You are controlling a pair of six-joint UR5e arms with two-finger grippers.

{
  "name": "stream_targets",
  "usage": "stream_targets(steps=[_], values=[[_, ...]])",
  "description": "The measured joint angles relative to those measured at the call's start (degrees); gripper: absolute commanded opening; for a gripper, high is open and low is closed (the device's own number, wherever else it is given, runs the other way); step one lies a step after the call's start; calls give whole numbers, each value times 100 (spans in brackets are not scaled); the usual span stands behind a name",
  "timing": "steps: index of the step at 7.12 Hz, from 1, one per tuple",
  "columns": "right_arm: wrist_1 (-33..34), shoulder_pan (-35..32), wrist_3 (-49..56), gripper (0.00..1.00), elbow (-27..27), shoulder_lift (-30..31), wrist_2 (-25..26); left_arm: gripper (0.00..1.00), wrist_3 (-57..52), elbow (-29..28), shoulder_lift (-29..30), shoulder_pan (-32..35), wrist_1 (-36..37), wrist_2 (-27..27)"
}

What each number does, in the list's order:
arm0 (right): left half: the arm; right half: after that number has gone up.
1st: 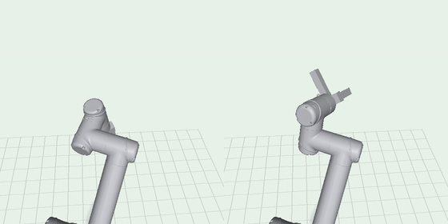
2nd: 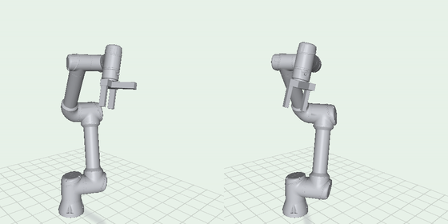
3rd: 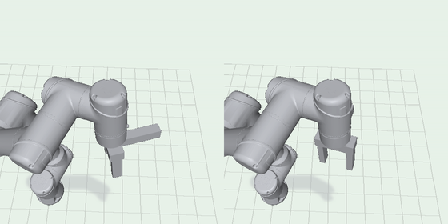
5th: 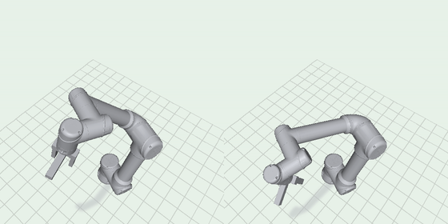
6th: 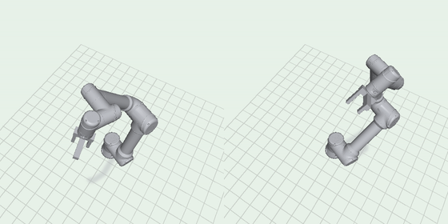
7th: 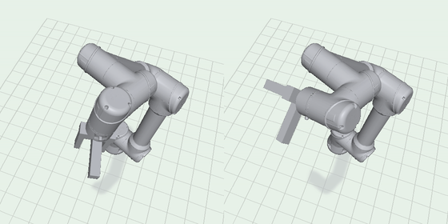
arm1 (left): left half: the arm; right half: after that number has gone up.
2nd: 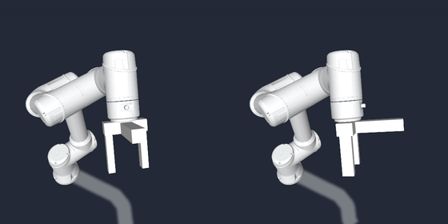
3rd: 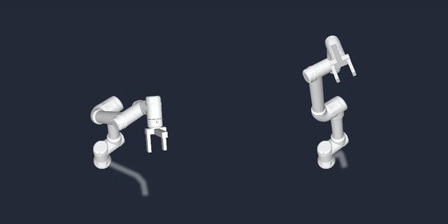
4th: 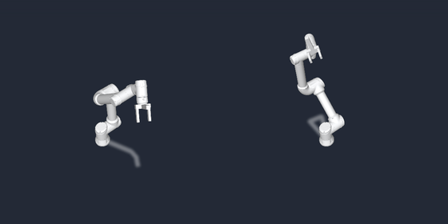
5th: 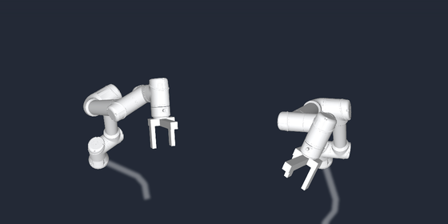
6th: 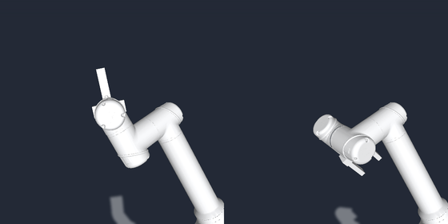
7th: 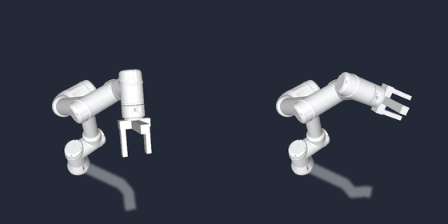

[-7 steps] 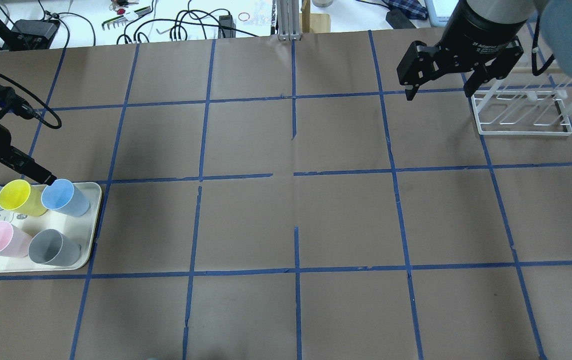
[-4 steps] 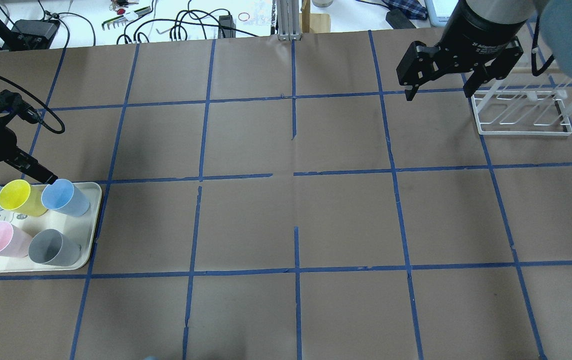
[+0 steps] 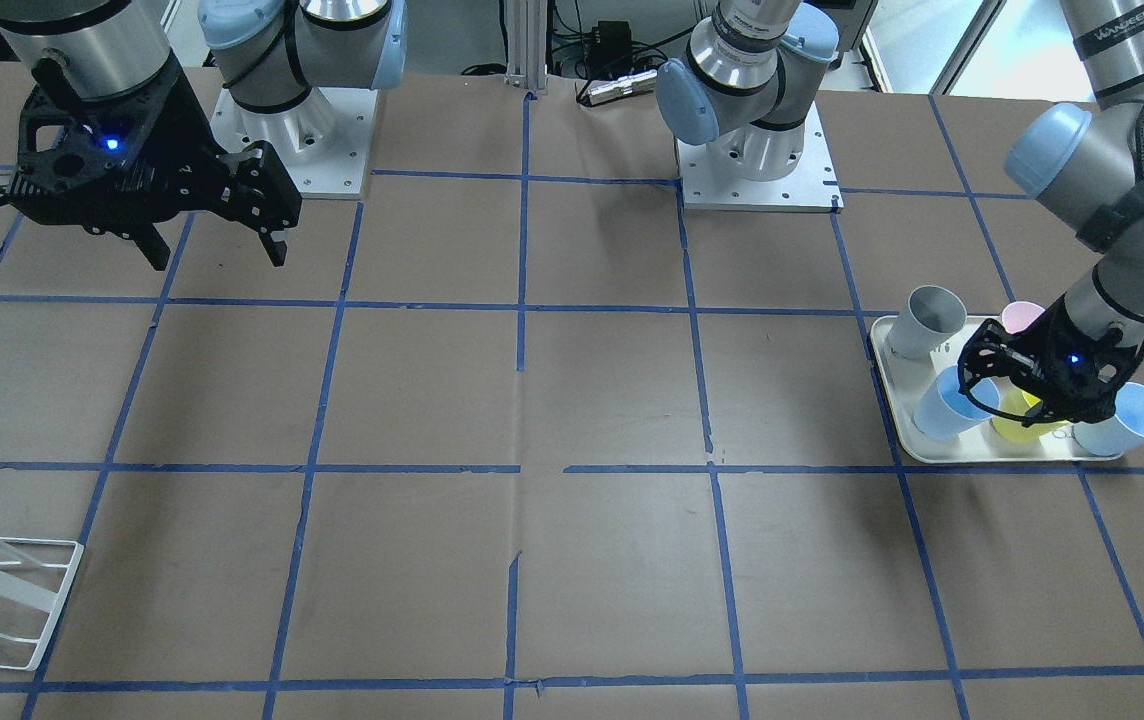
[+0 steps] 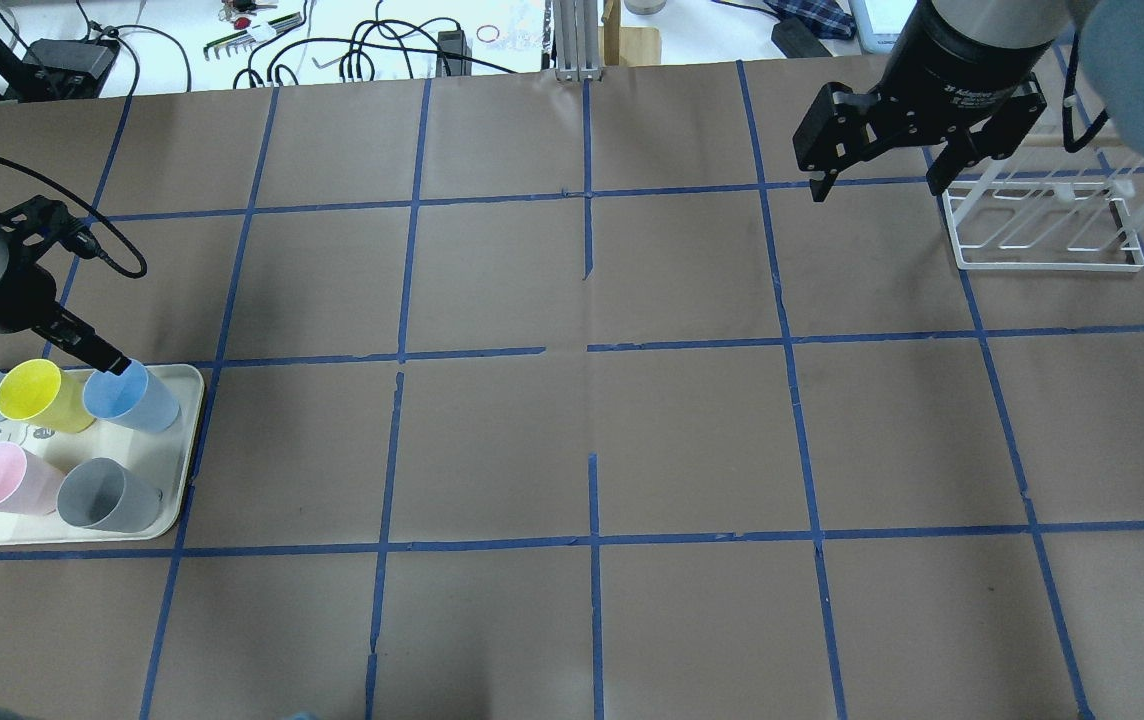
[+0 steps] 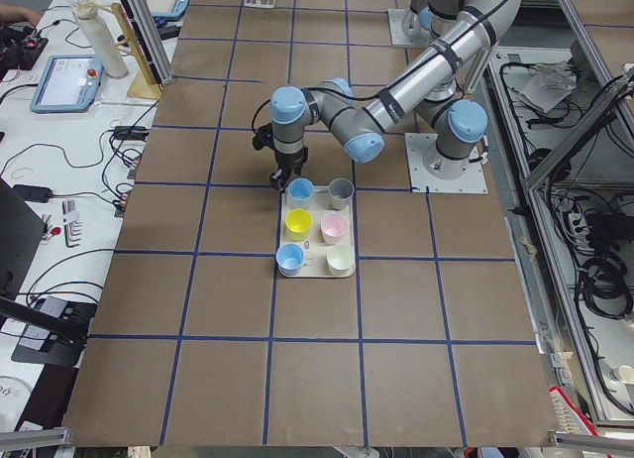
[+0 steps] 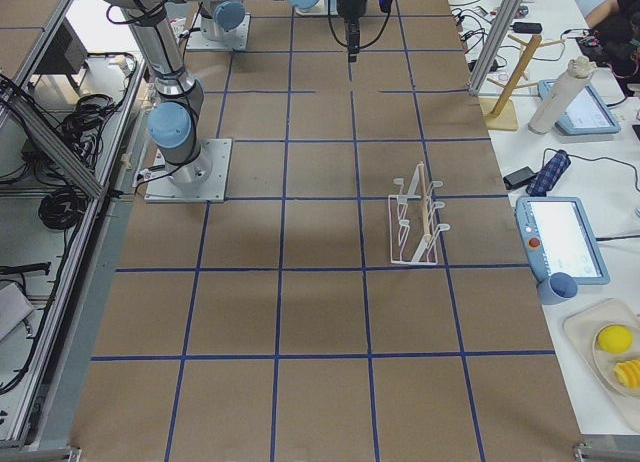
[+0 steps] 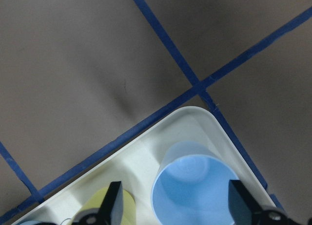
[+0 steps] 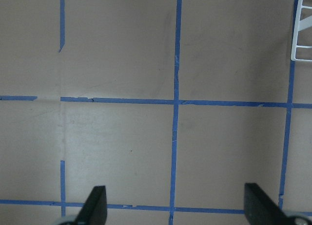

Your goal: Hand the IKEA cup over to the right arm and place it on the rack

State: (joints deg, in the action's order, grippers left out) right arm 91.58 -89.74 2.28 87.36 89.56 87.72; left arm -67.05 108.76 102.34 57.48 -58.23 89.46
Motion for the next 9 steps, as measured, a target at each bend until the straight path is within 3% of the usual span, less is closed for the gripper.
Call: stream_targets(steps=[7,9], values=[[0,-9,0,100,3,0,0,79,-84,-12,329,0,158,183],[0,-9,0,100,3,0,0,47,-86,-7,391,0,150,191]])
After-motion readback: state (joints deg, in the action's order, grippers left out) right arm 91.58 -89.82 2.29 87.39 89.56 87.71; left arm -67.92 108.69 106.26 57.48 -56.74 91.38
